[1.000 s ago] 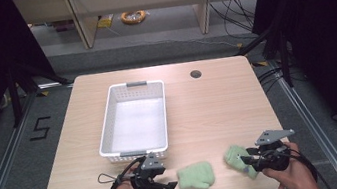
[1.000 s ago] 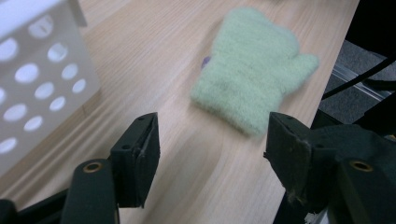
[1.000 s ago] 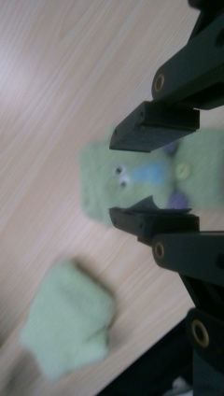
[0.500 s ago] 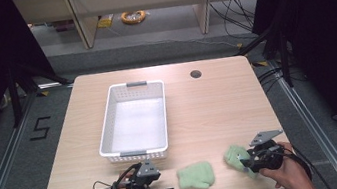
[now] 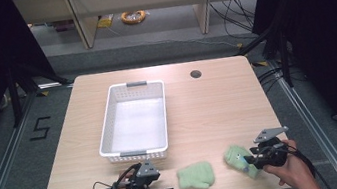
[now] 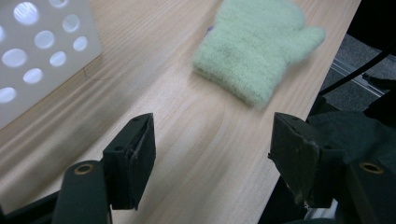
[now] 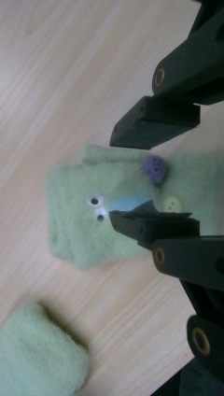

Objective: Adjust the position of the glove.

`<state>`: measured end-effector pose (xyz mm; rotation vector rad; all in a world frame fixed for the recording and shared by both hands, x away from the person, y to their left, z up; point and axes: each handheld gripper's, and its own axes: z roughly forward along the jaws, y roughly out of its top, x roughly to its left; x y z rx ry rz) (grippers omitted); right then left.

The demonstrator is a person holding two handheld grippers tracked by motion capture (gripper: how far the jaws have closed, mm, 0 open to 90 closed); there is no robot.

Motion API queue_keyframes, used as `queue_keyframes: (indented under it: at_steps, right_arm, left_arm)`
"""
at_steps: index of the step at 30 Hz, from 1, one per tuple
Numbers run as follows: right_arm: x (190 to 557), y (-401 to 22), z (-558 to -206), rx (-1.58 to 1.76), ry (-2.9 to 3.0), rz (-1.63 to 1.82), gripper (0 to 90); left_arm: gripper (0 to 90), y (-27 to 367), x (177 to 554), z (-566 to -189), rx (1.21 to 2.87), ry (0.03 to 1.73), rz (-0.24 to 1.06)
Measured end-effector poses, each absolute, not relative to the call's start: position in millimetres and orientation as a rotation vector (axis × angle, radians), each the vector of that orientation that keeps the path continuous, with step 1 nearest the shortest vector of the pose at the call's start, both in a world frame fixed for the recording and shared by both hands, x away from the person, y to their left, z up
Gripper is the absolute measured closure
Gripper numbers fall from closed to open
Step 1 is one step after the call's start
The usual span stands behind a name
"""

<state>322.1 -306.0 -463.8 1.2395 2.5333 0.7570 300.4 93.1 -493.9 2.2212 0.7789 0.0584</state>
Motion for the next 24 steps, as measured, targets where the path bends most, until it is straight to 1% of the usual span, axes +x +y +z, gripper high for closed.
queue_keyframes:
  at_steps: [5, 7, 9, 13, 15, 16, 20, 24]
  right_arm:
    - [319.3, -301.4, -460.5, 1.117, 2.557, 0.748, 57.2]
    - [318.3, -293.7, -462.0, 1.064, 2.578, 0.745, 56.3]
    - [319.2, -292.0, -461.4, 1.067, 2.602, 0.723, 56.0]
    - [328.0, -289.0, -471.8, 1.078, 2.632, 0.685, 55.0]
    - [331.0, -286.9, -478.6, 1.109, 2.642, 0.683, 58.2]
    - [331.7, -286.3, -480.7, 1.095, 2.644, 0.694, 61.6]
    - [331.6, -285.2, -481.2, 1.093, 2.642, 0.685, 80.9]
    - [331.3, -286.6, -479.8, 1.095, 2.626, 0.714, 86.4]
  left_arm:
    - [31.0, 93.2, 300.3, -494.2, 2.224, 0.776, 0.06]
    - [31.0, 94.8, 301.4, -493.3, 2.255, 0.752, 0.067]
    - [31.0, 93.9, 300.7, -493.6, 2.237, 0.766, 0.066]
    - [30.9, 93.9, 300.4, -493.1, 2.231, 0.767, 0.063]
    - [30.9, 93.9, 300.5, -492.9, 2.231, 0.768, 0.062]
    - [30.9, 93.7, 300.1, -492.9, 2.229, 0.774, 0.06]
    - [30.9, 94.1, 300.0, -493.1, 2.24, 0.774, 0.057]
    - [30.9, 93.1, 299.4, -492.7, 2.227, 0.773, 0.062]
